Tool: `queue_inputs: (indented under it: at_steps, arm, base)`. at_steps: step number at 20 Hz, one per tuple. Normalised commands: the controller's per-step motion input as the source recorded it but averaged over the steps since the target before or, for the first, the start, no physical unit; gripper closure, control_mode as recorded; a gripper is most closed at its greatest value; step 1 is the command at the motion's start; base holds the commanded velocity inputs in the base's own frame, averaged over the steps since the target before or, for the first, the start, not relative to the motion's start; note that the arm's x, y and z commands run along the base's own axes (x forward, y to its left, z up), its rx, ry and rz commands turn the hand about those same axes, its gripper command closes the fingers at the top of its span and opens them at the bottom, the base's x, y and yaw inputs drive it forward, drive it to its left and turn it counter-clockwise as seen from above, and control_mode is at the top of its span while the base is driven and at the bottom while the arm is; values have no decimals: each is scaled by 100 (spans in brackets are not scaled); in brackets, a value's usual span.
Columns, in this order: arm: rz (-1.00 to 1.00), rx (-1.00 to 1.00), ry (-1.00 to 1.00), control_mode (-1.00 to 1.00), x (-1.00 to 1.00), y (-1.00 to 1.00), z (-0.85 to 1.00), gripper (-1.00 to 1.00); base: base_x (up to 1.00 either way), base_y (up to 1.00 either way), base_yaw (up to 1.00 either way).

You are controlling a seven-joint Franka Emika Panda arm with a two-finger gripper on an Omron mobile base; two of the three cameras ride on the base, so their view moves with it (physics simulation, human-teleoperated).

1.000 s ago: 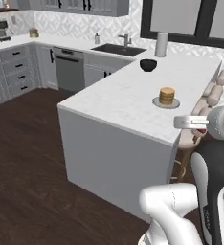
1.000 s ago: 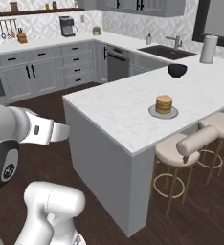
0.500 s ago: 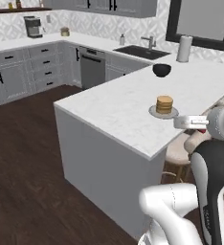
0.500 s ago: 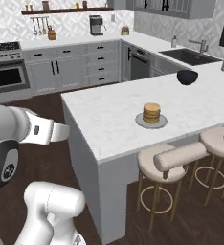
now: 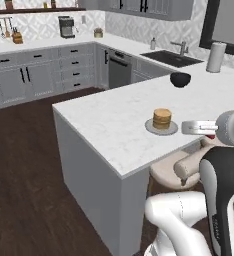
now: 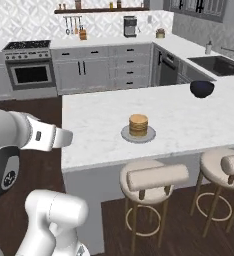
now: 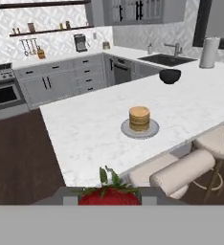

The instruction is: Take the strawberry from the fridge and place it on top of the pancake, located on the dining counter.

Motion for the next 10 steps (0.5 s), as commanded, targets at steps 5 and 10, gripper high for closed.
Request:
queue_inputs:
  at_steps: [5,10]
  arm:
    - [0,0,0,100,0,0,0,100]
    - [0,0,0,100,0,0,0,100]
  base:
    - [5,-100,39]
    - [0,-100,45]
